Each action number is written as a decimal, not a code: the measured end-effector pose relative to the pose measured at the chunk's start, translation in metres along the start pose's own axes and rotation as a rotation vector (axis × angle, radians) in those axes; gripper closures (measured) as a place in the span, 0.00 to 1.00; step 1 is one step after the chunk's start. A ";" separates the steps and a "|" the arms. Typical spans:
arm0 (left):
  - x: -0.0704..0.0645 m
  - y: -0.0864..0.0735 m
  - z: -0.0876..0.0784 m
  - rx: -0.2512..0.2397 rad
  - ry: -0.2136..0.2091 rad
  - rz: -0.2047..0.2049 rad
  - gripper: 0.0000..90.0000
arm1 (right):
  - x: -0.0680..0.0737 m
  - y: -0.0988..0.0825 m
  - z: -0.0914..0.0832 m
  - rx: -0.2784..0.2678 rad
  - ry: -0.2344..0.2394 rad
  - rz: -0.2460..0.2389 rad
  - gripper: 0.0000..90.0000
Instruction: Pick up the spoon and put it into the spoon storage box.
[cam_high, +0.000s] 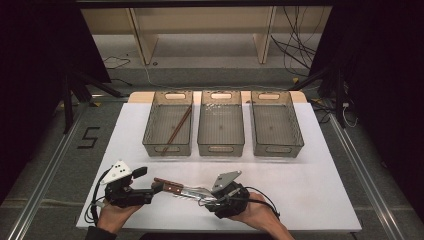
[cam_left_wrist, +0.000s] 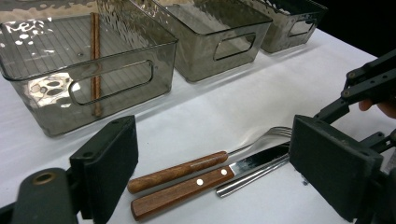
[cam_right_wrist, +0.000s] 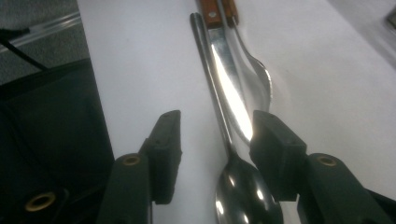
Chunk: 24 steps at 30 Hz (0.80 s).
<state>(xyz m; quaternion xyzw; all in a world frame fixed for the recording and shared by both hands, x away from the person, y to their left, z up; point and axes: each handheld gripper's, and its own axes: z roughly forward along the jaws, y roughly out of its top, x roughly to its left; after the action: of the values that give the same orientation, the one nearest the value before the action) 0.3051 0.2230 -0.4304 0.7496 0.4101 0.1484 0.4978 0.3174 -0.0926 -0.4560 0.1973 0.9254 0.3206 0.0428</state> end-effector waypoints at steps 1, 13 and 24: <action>0.000 0.000 0.000 -0.001 0.000 -0.002 0.17 | 0.001 0.001 0.003 0.001 0.003 -0.014 0.62; 0.000 -0.001 0.001 0.000 -0.001 -0.002 0.17 | 0.000 0.008 0.025 0.062 -0.012 -0.071 0.73; 0.000 -0.002 0.001 0.002 -0.003 0.000 0.17 | -0.001 0.009 0.030 0.111 -0.003 -0.085 0.86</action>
<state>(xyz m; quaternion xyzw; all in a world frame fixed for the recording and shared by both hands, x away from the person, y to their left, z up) 0.3052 0.2223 -0.4323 0.7504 0.4094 0.1470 0.4976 0.3277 -0.0692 -0.4738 0.1602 0.9493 0.2663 0.0467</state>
